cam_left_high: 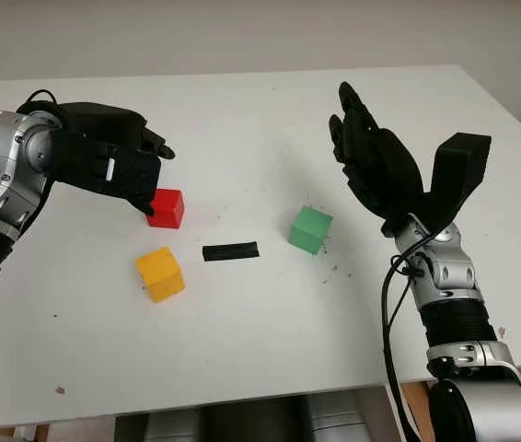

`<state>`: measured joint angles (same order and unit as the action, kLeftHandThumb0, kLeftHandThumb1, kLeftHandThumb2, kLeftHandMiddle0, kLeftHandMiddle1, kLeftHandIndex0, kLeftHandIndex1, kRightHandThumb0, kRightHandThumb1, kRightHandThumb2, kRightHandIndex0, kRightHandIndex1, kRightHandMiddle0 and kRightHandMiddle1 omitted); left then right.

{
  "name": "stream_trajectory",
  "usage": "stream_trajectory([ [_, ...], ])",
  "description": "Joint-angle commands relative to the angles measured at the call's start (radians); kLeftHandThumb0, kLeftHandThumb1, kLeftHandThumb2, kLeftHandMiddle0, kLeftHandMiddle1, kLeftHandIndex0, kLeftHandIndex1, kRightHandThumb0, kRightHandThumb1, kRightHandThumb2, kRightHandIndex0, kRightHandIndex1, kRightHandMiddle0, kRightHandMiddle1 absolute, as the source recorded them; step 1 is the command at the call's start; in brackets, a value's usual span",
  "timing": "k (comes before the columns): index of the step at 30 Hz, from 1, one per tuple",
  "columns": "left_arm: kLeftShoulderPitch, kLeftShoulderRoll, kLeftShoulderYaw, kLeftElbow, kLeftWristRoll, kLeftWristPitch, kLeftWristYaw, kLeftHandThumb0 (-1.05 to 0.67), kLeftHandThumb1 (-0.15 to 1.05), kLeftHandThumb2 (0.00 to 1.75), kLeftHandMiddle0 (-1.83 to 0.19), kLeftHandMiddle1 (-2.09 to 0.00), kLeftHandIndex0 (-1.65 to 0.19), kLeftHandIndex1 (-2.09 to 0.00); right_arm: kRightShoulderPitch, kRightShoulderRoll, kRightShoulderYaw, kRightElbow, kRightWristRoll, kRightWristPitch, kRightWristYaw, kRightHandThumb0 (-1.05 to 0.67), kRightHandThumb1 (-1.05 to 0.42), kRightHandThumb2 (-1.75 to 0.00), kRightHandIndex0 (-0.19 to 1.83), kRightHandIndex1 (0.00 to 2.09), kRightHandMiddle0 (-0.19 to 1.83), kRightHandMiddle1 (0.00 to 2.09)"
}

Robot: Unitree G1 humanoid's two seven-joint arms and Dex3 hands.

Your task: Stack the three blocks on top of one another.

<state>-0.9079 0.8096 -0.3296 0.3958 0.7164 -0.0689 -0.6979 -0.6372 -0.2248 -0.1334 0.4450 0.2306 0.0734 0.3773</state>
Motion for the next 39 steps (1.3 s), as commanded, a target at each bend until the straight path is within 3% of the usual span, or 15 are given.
stream_trajectory([
  [1, 0.019, 0.012, 0.003, -0.014, 0.015, -0.006, 0.034, -0.77, 0.87, 0.05, 0.03, -0.06, -0.38, -0.1, -0.009, 0.002, -0.004, -0.004, 0.002, -0.011, 0.001, -0.8, -1.05, -0.68, -0.19, 0.0, -0.19, 0.0],
  [11, 0.083, -0.003, -0.008, -0.031, 0.078, -0.003, 0.161, -0.71, 0.89, 0.06, 0.03, -0.05, -0.44, -0.11, -0.007, -0.012, -0.002, -0.009, -0.005, -0.006, 0.009, -0.79, -1.05, -0.7, -0.19, 0.0, -0.19, 0.0],
  [39, 0.107, -0.068, -0.026, 0.039, 0.084, 0.02, 0.184, -0.73, 0.89, 0.05, 0.02, -0.05, -0.42, -0.08, -0.005, -0.016, -0.001, -0.022, -0.015, 0.008, 0.005, -0.79, -1.05, -0.71, -0.19, 0.0, -0.19, 0.0],
])
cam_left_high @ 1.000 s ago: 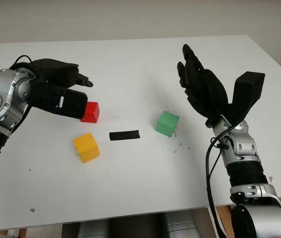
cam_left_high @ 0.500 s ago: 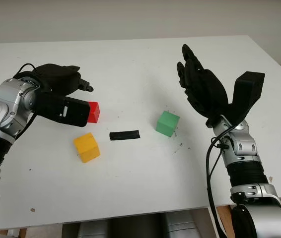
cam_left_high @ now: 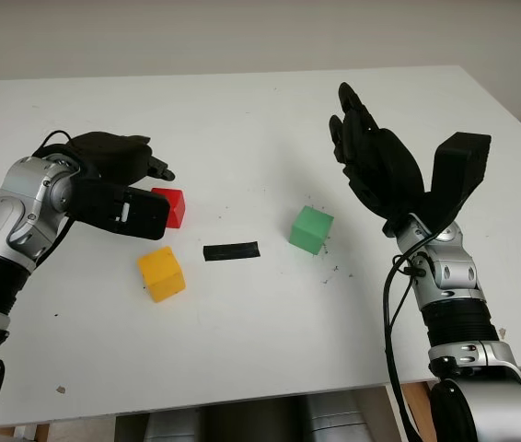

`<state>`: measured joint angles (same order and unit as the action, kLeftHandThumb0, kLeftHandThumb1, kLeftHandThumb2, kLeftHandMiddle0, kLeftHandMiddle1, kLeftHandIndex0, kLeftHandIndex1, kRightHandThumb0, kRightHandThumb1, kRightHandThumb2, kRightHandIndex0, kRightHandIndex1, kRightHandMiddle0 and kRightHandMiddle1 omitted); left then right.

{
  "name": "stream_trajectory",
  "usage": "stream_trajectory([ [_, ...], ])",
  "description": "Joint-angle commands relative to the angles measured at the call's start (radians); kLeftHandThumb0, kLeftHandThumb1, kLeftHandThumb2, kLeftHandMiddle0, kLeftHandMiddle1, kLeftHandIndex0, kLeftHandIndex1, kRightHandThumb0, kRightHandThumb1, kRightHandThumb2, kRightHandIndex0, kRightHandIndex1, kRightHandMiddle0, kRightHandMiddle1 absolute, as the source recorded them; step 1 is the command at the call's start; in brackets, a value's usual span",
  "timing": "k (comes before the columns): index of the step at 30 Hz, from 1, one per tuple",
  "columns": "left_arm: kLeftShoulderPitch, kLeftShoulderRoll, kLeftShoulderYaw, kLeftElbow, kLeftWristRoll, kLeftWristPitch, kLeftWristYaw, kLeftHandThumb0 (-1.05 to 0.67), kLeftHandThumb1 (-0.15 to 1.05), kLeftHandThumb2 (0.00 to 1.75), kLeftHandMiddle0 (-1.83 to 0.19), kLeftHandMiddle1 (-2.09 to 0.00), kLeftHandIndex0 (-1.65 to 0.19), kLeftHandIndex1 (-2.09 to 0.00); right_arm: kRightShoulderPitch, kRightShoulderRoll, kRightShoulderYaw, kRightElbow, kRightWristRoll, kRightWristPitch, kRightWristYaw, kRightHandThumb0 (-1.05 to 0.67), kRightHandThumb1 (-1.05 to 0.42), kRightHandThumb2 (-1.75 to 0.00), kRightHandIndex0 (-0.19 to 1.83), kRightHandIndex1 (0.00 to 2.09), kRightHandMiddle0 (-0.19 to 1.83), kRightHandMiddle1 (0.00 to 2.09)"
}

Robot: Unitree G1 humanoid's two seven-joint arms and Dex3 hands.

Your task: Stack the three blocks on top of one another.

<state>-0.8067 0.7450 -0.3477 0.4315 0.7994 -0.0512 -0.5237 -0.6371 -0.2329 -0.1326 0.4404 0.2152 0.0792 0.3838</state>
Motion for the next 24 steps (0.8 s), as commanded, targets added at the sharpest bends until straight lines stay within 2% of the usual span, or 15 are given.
stream_trajectory([
  [1, 0.007, -0.005, -0.009, 0.006, 0.003, 0.0, 0.017, -0.73, 0.9, 0.06, 0.01, -0.06, -0.43, -0.08, -0.005, -0.007, -0.004, -0.018, 0.002, 0.002, -0.001, -0.79, -1.05, -0.71, -0.19, 0.0, -0.19, 0.0],
  [14, 0.017, -0.008, -0.028, 0.051, 0.028, -0.058, 0.15, -0.6, 0.98, 0.07, -0.13, -0.08, -0.65, -0.22, 0.002, -0.009, -0.007, -0.027, 0.006, 0.008, 0.002, -0.8, -1.05, -0.71, -0.19, 0.0, -0.19, 0.0],
  [15, 0.017, -0.007, -0.029, 0.055, 0.031, -0.063, 0.161, -0.6, 1.0, 0.06, -0.15, -0.07, -0.63, -0.29, 0.001, -0.008, -0.008, -0.026, 0.008, 0.007, 0.003, -0.8, -1.05, -0.7, -0.19, 0.0, -0.19, 0.0],
  [17, 0.017, -0.004, -0.034, 0.059, 0.041, -0.071, 0.177, -0.57, 1.03, 0.06, -0.17, -0.06, -0.46, -0.7, 0.001, -0.007, -0.011, -0.025, 0.011, 0.006, 0.002, -0.79, -1.05, -0.7, -0.19, 0.0, -0.19, 0.0],
  [18, 0.018, -0.002, -0.036, 0.059, 0.048, -0.075, 0.184, -0.56, 1.04, 0.06, -0.18, -0.06, -0.41, -0.81, 0.001, -0.007, -0.012, -0.026, 0.012, 0.008, 0.002, -0.79, -1.05, -0.7, -0.19, 0.0, -0.19, 0.0],
  [20, 0.019, 0.003, -0.04, 0.056, 0.06, -0.08, 0.191, -0.53, 1.04, 0.06, -0.2, -0.06, -0.37, -0.97, 0.002, -0.009, -0.011, -0.031, 0.012, 0.012, 0.0, -0.8, -1.05, -0.7, -0.19, 0.0, -0.19, 0.0],
  [24, 0.022, 0.003, -0.041, 0.054, 0.079, -0.083, 0.208, -0.54, 1.05, 0.08, -0.23, -0.06, -0.33, -1.12, 0.004, -0.008, -0.011, -0.037, 0.012, 0.014, -0.003, -0.8, -1.05, -0.69, -0.19, 0.0, -0.19, 0.0],
])
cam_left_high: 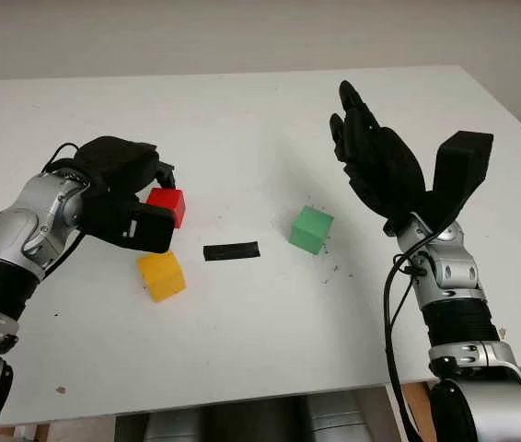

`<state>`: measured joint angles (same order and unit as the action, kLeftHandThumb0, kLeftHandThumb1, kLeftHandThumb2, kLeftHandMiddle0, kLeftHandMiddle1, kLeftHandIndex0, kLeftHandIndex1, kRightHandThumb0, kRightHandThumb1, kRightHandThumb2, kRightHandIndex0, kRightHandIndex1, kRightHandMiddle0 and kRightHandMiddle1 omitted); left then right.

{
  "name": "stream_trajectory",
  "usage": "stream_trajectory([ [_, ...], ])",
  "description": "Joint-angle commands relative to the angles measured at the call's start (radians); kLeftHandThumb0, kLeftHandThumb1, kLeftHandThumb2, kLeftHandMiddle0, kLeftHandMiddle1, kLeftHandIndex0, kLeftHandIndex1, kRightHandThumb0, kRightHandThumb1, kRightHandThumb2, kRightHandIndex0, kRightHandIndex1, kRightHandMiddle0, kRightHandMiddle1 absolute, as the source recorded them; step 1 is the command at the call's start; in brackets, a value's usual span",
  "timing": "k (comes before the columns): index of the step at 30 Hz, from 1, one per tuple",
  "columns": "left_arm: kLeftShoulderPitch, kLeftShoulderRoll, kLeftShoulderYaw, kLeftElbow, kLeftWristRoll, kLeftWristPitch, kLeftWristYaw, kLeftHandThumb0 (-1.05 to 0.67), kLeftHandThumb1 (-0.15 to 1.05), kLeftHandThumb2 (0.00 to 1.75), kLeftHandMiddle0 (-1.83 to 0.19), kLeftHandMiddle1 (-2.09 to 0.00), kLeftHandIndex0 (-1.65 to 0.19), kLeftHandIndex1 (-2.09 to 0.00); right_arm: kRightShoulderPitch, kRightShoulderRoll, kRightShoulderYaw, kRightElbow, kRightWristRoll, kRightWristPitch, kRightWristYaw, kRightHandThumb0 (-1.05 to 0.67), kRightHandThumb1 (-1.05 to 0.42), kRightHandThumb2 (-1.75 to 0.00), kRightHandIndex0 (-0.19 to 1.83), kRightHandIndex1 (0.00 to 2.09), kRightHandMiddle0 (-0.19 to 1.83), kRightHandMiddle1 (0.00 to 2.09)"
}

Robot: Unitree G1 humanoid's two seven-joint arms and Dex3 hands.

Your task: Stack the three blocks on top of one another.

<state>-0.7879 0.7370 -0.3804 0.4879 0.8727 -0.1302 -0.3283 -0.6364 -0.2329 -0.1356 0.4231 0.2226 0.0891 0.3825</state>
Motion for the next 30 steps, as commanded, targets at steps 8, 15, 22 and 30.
stream_trajectory([
  [8, 0.007, 0.013, -0.015, 0.005, 0.042, -0.014, 0.059, -0.5, 1.05, 0.09, -0.33, -0.07, -0.38, -1.06, 0.0, -0.01, -0.005, -0.015, 0.006, 0.004, 0.004, -0.8, -1.05, -0.7, -0.19, 0.0, -0.19, 0.0],
  [15, 0.006, 0.007, 0.018, -0.004, -0.024, -0.032, 0.031, -0.39, 1.04, 0.06, -0.35, -0.06, -0.31, -1.31, -0.002, -0.011, -0.002, -0.012, 0.003, 0.004, 0.007, -0.79, -1.05, -0.7, -0.19, 0.0, -0.19, 0.0],
  [22, -0.036, 0.022, 0.044, -0.053, -0.104, -0.028, -0.07, -0.36, 1.02, 0.05, -0.33, -0.05, -0.34, -1.26, 0.0, -0.005, 0.001, -0.02, 0.001, 0.01, -0.004, -0.79, -1.05, -0.7, -0.19, 0.0, -0.19, 0.0],
  [30, -0.107, 0.012, 0.09, -0.133, -0.231, 0.007, -0.263, -0.41, 1.05, 0.07, -0.31, -0.05, -0.29, -1.42, 0.001, -0.003, 0.005, -0.024, 0.004, 0.009, 0.001, -0.79, -1.05, -0.7, -0.19, 0.0, -0.19, 0.0],
])
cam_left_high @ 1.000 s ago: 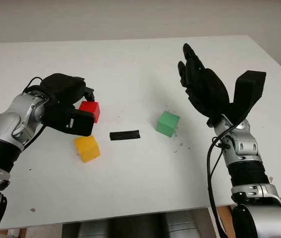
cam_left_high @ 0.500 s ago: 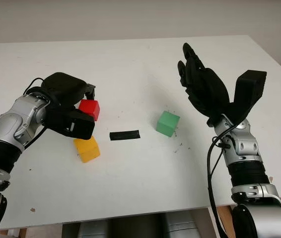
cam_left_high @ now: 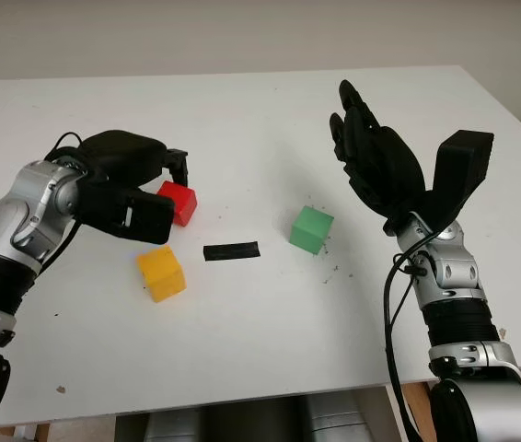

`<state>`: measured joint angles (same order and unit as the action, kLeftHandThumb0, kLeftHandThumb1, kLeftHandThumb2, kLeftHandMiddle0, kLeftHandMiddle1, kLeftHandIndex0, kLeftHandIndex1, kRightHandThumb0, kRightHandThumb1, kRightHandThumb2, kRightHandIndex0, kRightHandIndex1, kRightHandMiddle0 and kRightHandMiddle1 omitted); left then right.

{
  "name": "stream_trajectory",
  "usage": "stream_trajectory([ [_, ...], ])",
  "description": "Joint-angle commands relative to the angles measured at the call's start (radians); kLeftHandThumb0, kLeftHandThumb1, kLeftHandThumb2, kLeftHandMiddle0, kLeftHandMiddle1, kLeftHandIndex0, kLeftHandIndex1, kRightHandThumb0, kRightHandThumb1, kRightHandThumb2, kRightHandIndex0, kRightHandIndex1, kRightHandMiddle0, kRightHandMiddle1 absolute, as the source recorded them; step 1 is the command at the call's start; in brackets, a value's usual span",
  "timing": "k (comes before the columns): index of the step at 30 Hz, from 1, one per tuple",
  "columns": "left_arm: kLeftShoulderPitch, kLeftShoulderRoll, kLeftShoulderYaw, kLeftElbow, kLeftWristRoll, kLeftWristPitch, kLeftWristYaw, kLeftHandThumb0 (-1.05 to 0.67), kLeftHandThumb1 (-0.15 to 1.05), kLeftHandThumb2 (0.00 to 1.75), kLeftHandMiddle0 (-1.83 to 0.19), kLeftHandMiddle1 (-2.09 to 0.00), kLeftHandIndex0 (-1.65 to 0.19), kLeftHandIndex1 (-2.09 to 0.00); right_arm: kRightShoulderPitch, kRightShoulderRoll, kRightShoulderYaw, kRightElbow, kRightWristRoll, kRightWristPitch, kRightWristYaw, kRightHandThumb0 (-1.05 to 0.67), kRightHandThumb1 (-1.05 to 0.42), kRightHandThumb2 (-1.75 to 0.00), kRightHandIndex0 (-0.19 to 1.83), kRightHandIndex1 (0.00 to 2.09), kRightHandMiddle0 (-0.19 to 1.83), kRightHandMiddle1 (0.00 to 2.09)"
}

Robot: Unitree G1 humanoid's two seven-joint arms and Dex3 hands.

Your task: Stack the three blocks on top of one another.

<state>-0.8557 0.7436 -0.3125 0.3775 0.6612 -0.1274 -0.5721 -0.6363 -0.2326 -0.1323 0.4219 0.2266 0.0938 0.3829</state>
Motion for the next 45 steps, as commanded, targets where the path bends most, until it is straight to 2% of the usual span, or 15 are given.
stream_trajectory([
  [1, -0.05, 0.003, 0.023, -0.032, -0.034, 0.007, -0.042, -0.41, 1.04, 0.07, -0.31, -0.05, -0.28, -1.46, 0.001, -0.003, 0.003, -0.026, -0.002, 0.005, -0.001, -0.79, -1.05, -0.7, -0.19, 0.0, -0.19, 0.0],
  [10, -0.125, -0.026, 0.0, -0.056, -0.098, -0.052, -0.161, -0.42, 1.0, 0.05, -0.33, -0.06, -0.34, -1.44, 0.003, 0.014, 0.005, -0.039, 0.0, 0.014, -0.021, -0.78, -1.05, -0.69, -0.19, 0.0, -0.19, 0.0],
  [17, -0.101, -0.075, 0.003, -0.116, -0.143, -0.02, -0.219, -0.41, 0.99, 0.05, -0.33, -0.05, -0.33, -1.53, 0.013, 0.021, 0.004, -0.057, 0.0, 0.02, -0.03, -0.77, -1.05, -0.68, -0.19, 0.0, -0.19, 0.0],
  [19, -0.076, -0.094, 0.017, -0.139, -0.177, 0.02, -0.228, -0.41, 1.0, 0.05, -0.31, -0.05, -0.31, -1.54, 0.017, 0.021, 0.004, -0.062, -0.001, 0.021, -0.032, -0.78, -1.05, -0.67, -0.19, 0.0, -0.19, 0.0],
  [22, -0.018, -0.122, 0.039, -0.181, -0.21, 0.065, -0.187, -0.42, 0.99, 0.05, -0.31, -0.05, -0.35, -1.61, 0.023, 0.022, 0.002, -0.065, 0.002, 0.018, -0.029, -0.77, -1.05, -0.67, -0.19, 0.0, -0.19, 0.0],
  [27, 0.077, -0.157, 0.053, -0.298, -0.201, 0.172, -0.116, -0.39, 0.99, 0.05, -0.29, -0.04, -0.35, -1.75, 0.026, 0.024, 0.002, -0.068, 0.005, 0.019, -0.034, -0.77, -1.05, -0.67, -0.19, 0.0, -0.19, 0.0],
  [33, 0.15, -0.173, 0.037, -0.416, -0.126, 0.277, -0.067, -0.37, 1.0, 0.06, -0.3, -0.06, -0.33, -1.91, 0.026, 0.029, 0.005, -0.066, 0.005, 0.016, -0.035, -0.77, -1.05, -0.67, -0.19, 0.0, -0.19, 0.0],
  [36, 0.179, -0.194, 0.03, -0.478, -0.075, 0.375, -0.057, -0.35, 1.0, 0.05, -0.32, -0.07, -0.33, -1.97, 0.026, 0.031, 0.006, -0.066, 0.005, 0.015, -0.037, -0.77, -1.05, -0.67, -0.19, 0.0, -0.19, 0.0],
  [41, 0.203, -0.19, 0.0, -0.552, 0.024, 0.474, -0.075, -0.33, 1.0, 0.05, -0.31, -0.06, -0.26, -1.89, 0.023, 0.034, 0.007, -0.057, 0.003, 0.011, -0.037, -0.77, -1.05, -0.67, -0.19, 0.0, -0.19, 0.0],
  [45, 0.216, -0.185, -0.008, -0.566, 0.07, 0.485, -0.074, -0.3, 1.0, 0.05, -0.33, -0.07, -0.26, -1.88, 0.023, 0.036, 0.011, -0.06, 0.003, 0.016, -0.039, -0.77, -1.05, -0.68, -0.19, 0.0, -0.19, 0.0],
])
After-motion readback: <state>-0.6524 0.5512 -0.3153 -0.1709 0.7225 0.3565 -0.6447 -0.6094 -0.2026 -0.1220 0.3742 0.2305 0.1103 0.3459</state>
